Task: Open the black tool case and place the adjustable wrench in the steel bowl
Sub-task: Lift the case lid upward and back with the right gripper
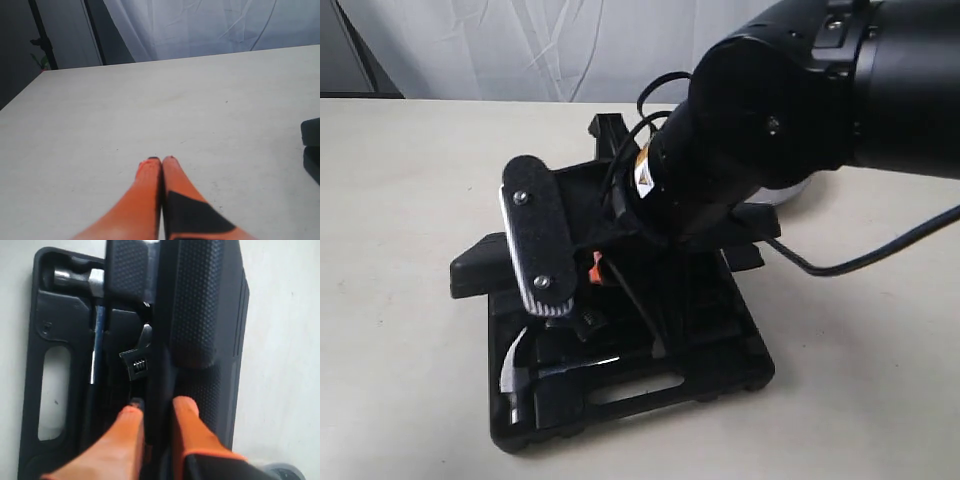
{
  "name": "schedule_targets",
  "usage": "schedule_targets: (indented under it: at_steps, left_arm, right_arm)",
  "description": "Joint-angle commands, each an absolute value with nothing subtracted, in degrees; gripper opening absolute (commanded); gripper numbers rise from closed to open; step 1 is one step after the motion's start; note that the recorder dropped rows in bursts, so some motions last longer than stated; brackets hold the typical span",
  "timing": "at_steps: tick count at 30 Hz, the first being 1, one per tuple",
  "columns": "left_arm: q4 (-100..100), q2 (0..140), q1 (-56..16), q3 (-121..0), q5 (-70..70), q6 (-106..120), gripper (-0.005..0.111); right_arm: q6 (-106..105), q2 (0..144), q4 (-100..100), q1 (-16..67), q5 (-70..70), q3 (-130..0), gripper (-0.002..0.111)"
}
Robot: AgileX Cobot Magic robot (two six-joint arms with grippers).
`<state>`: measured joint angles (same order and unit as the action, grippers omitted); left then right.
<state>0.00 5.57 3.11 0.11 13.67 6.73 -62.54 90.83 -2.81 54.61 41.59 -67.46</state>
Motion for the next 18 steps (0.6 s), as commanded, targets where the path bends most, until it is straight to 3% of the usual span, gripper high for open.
schedule_targets:
  at_steps: [1, 8, 18]
  left_arm:
    - [0.0, 5.4, 2.7, 0.0, 13.2, 6.4, 0.0]
    - [0.0, 5.4, 2.7, 0.0, 13.2, 6.4, 0.0]
    - [0.0, 5.4, 2.7, 0.0, 13.2, 6.4, 0.0]
  right_arm:
    - [-65.1, 90.6, -5.9, 59.7, 39.8, -67.9, -0.001]
    - [-62.0, 89.2, -4.4, 62.5, 39.7, -70.6, -0.001]
    - [-56.8, 93.0, 0.9, 55.0, 14.5, -74.2, -0.001]
